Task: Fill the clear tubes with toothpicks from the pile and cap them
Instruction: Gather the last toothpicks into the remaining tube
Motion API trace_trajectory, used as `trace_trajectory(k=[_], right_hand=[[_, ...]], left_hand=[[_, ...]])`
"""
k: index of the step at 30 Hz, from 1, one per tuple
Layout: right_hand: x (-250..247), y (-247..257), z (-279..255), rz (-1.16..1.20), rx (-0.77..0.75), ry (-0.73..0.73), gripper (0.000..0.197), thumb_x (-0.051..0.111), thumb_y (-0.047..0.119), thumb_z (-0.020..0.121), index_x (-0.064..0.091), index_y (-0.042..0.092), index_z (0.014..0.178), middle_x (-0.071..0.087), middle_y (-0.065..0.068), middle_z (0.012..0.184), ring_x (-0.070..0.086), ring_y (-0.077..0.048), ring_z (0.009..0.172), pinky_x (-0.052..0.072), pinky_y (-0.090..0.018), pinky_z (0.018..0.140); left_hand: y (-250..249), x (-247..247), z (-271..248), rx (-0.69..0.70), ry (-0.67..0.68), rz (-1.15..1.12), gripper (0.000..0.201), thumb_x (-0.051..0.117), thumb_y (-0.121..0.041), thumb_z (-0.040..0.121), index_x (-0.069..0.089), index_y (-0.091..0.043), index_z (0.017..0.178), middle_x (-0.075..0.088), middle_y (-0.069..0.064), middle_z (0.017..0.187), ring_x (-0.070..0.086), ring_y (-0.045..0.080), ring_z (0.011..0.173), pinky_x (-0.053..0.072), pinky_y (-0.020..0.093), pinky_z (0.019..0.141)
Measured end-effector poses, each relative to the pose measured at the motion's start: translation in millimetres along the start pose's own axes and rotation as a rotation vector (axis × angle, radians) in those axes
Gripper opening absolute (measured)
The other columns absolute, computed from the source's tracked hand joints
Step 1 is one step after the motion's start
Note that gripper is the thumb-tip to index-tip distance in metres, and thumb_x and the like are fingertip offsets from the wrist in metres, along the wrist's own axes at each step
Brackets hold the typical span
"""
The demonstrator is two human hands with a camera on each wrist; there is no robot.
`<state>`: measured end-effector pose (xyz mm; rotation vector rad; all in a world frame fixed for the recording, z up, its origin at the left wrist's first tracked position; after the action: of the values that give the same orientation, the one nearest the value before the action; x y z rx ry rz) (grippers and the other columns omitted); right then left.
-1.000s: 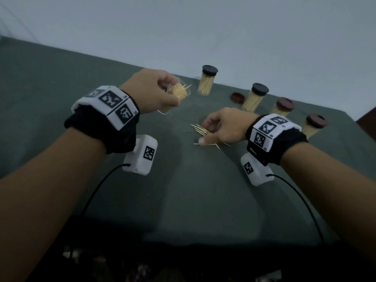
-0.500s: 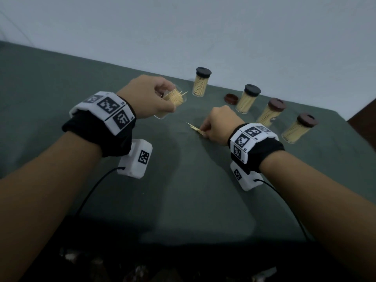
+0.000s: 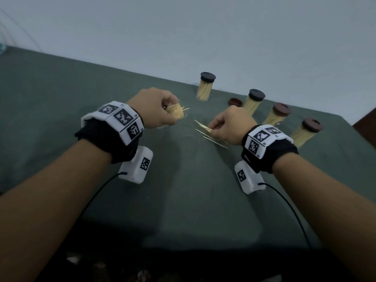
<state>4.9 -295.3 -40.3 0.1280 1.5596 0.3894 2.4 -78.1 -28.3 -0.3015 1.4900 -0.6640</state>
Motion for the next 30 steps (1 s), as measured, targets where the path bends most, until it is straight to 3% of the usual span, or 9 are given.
trace_trajectory(k=[2, 5, 8, 11, 17, 20, 24, 27, 30], right_hand=[[-9.0, 1.5, -2.4, 0.066, -0.026, -0.029, 0.014, 0.073, 0.019, 0.077, 0.078, 0.028, 0.086, 0.070, 0.012, 0.074, 0.064, 0.000, 0.072, 0.045, -0.010, 0.067], [-24.1, 13.1, -6.4, 0.104, -0.093, -0.032, 0.017, 0.072, 0.020, 0.077, 0.077, 0.032, 0.087, 0.069, 0.015, 0.072, 0.063, 0.001, 0.071, 0.046, -0.012, 0.069], [-32.8, 31.6, -8.1, 0.010, -0.172, 0.008, 0.018, 0.072, 0.021, 0.079, 0.077, 0.031, 0.093, 0.068, 0.016, 0.076, 0.064, -0.001, 0.077, 0.049, -0.014, 0.073], [-33.7, 47.8, -6.3, -0.112, -0.254, 0.010, 0.020, 0.068, 0.020, 0.082, 0.076, 0.028, 0.098, 0.066, 0.014, 0.078, 0.060, -0.001, 0.078, 0.039, -0.003, 0.063], [-21.4, 62.3, 0.1, -0.098, -0.389, -0.076, 0.023, 0.065, 0.019, 0.086, 0.075, 0.023, 0.106, 0.071, 0.000, 0.101, 0.063, -0.016, 0.091, 0.047, -0.027, 0.085], [-16.9, 58.6, 2.1, -0.104, -0.399, -0.091, 0.022, 0.066, 0.016, 0.089, 0.074, 0.020, 0.108, 0.071, -0.003, 0.100, 0.062, -0.020, 0.094, 0.038, -0.018, 0.078], [-20.5, 54.8, 3.1, 0.027, -0.335, -0.134, 0.019, 0.073, 0.019, 0.084, 0.076, 0.022, 0.103, 0.073, 0.001, 0.094, 0.059, -0.007, 0.083, 0.032, -0.001, 0.067], [-23.3, 52.7, 7.6, 0.052, -0.280, -0.119, 0.018, 0.071, 0.021, 0.086, 0.076, 0.028, 0.101, 0.071, 0.004, 0.087, 0.060, -0.007, 0.083, 0.033, 0.000, 0.063], [-21.5, 52.4, 9.4, 0.010, -0.282, -0.043, 0.029, 0.062, 0.007, 0.090, 0.074, 0.026, 0.108, 0.059, 0.018, 0.082, 0.056, -0.003, 0.086, 0.032, 0.002, 0.067]], left_hand=[[1.9, 0.3, 0.6, -0.018, 0.010, -0.001, 0.050, 0.078, -0.029, 0.076, 0.064, -0.028, 0.124, 0.066, -0.004, 0.116, 0.061, 0.013, 0.105, 0.044, 0.023, 0.091], [1.6, 1.7, 1.0, -0.019, 0.013, 0.013, 0.050, 0.078, -0.027, 0.076, 0.063, -0.028, 0.124, 0.066, -0.003, 0.117, 0.060, 0.014, 0.106, 0.046, 0.026, 0.093], [-0.2, 5.0, 0.6, -0.009, 0.044, 0.014, 0.051, 0.078, -0.027, 0.076, 0.063, -0.029, 0.124, 0.066, -0.003, 0.116, 0.061, 0.014, 0.105, 0.046, 0.027, 0.095], [-6.2, 8.1, -0.8, 0.030, 0.087, -0.006, 0.053, 0.079, -0.026, 0.075, 0.063, -0.031, 0.126, 0.067, -0.007, 0.115, 0.061, 0.012, 0.105, 0.046, 0.026, 0.096], [-10.1, 11.8, -0.9, 0.043, 0.109, -0.149, 0.052, 0.079, -0.025, 0.074, 0.064, -0.033, 0.124, 0.068, -0.012, 0.111, 0.063, 0.006, 0.102, 0.046, 0.025, 0.097], [-6.2, 11.3, 0.6, 0.017, 0.096, -0.225, 0.051, 0.080, -0.024, 0.073, 0.064, -0.033, 0.121, 0.068, -0.012, 0.110, 0.064, 0.006, 0.100, 0.047, 0.032, 0.101], [-9.5, 16.1, 1.2, 0.020, 0.113, -0.281, 0.052, 0.080, -0.019, 0.073, 0.064, -0.029, 0.122, 0.070, -0.011, 0.108, 0.066, 0.006, 0.097, 0.049, 0.033, 0.100], [-11.1, 19.9, 1.3, 0.021, 0.112, -0.295, 0.053, 0.080, -0.020, 0.073, 0.064, -0.027, 0.124, 0.071, -0.010, 0.108, 0.067, 0.007, 0.098, 0.050, 0.034, 0.100], [-8.1, 17.0, 2.6, -0.006, 0.075, -0.329, 0.050, 0.079, -0.018, 0.073, 0.067, -0.027, 0.120, 0.071, -0.010, 0.106, 0.067, 0.007, 0.096, 0.051, 0.034, 0.099]])
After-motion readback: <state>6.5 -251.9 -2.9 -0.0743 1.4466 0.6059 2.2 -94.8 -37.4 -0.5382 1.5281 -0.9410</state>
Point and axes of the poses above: each hand's wrist, its own z-axis towards the middle knuckle, its own x-axis out of the palm, y = z × x, the point moved 4 cm from there along z, towards the middle knuckle
